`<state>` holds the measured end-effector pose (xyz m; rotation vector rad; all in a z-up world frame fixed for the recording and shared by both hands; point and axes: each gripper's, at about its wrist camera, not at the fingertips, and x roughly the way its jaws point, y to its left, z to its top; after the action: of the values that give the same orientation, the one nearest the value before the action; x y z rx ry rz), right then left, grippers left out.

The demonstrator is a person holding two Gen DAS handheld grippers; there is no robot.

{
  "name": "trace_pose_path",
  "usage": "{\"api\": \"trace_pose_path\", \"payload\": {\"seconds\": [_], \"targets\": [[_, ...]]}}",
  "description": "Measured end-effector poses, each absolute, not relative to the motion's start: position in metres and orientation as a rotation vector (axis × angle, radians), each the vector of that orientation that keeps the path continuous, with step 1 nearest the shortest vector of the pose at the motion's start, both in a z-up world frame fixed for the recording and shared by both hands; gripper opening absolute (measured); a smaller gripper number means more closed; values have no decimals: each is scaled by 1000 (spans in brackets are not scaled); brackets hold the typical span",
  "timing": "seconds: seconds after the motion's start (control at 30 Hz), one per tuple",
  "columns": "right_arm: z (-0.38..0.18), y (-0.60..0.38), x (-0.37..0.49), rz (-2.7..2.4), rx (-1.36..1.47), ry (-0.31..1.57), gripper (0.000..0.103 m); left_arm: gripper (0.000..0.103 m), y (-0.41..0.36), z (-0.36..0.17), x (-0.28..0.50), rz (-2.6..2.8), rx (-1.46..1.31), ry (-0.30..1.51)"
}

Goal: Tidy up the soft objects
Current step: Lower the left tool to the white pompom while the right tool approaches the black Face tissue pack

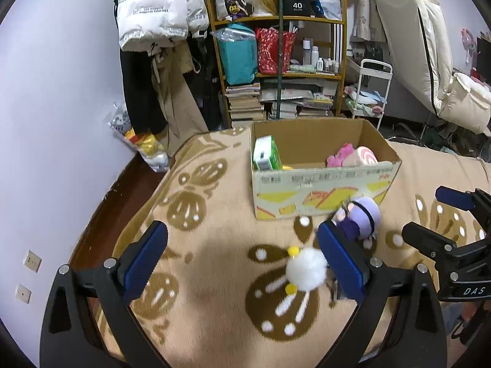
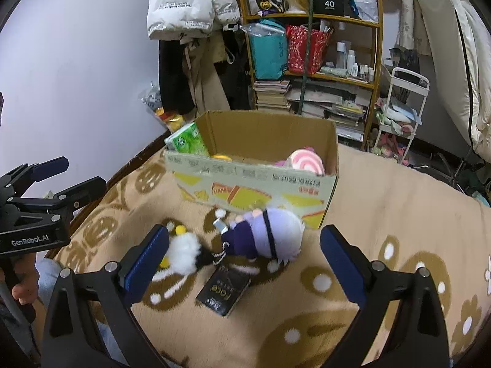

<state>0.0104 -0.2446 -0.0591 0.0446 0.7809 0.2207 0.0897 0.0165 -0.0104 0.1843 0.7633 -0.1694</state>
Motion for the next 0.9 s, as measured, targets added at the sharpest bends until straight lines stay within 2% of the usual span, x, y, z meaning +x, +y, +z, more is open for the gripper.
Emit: {"api": "trace_pose_path", "payload": {"seconds": [0.33, 0.9], "targets": [[-74, -233, 4, 221, 14, 831, 103, 97, 18, -21, 85, -191, 154, 792], [-114, -227, 23, 204, 11, 941, 103, 97, 2, -62, 119, -260, 135, 895]]}}
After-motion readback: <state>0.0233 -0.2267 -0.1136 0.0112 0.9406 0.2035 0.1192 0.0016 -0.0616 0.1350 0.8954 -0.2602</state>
